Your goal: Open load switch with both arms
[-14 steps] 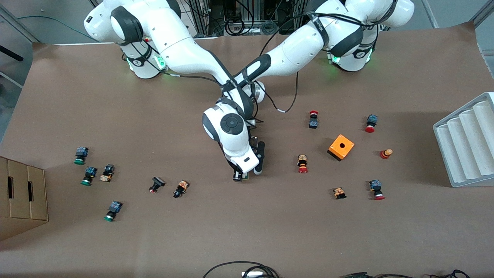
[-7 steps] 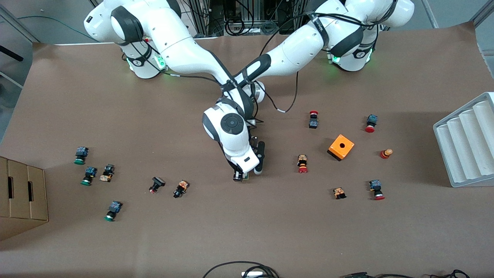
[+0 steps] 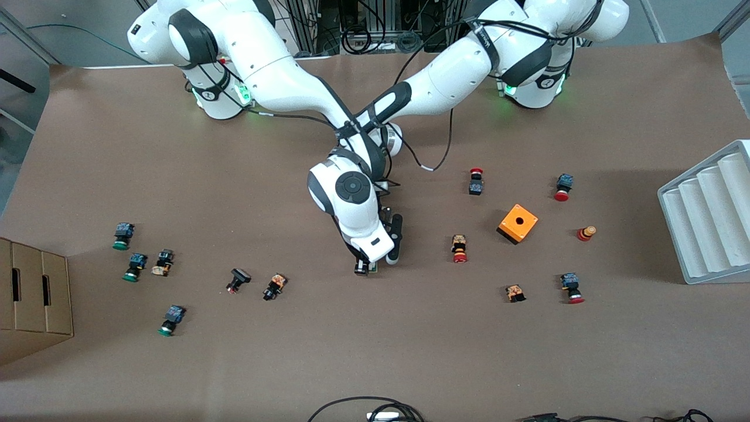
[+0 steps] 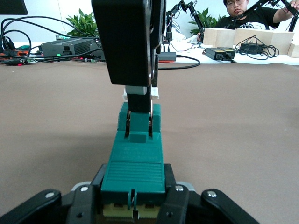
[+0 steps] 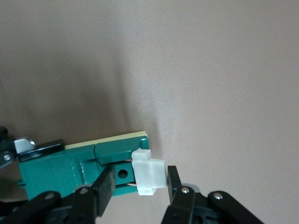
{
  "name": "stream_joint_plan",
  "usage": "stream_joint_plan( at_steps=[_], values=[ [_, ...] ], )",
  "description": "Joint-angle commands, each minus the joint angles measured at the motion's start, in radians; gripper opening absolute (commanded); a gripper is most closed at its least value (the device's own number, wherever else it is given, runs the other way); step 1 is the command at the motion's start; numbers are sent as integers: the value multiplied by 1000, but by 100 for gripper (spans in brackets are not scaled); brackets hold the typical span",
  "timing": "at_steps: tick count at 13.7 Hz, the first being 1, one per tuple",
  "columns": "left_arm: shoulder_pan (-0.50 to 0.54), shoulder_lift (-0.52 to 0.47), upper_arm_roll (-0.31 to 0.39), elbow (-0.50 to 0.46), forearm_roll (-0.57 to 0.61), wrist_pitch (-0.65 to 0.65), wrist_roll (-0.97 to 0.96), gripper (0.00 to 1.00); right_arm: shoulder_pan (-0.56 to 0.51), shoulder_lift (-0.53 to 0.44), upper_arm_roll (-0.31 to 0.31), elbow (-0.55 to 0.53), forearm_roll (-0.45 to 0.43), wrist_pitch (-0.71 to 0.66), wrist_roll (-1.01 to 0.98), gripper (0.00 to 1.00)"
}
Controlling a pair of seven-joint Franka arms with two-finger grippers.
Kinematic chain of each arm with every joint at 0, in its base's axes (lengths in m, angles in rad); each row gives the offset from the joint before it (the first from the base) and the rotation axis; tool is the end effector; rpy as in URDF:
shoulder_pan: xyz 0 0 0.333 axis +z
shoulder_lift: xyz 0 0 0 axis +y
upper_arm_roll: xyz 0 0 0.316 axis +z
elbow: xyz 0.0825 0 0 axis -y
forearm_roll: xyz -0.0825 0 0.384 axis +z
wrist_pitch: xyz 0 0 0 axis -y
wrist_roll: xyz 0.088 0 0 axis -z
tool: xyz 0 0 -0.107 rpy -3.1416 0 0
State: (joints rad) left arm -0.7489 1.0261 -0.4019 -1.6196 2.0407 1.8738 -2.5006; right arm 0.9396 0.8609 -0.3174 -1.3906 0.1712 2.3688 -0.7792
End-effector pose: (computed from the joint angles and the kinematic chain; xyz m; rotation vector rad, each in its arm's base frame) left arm 0.3570 -0.5606 0.0595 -2.5501 -0.0450 -1.8310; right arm 0.5734 0.4792 0.2246 2.2977 1.9581 0.2301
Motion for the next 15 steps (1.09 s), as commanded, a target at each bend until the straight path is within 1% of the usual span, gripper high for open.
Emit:
stream_joint_plan(
  at_steps=[1, 15],
  values=[
    [-10, 8, 11, 15, 10, -2, -4, 39, 27, 0, 4, -8, 18, 6, 8, 53],
    [-10, 8, 11, 17, 9, -2, -4, 39, 35, -13, 4, -16, 18, -5, 3, 53]
  ],
)
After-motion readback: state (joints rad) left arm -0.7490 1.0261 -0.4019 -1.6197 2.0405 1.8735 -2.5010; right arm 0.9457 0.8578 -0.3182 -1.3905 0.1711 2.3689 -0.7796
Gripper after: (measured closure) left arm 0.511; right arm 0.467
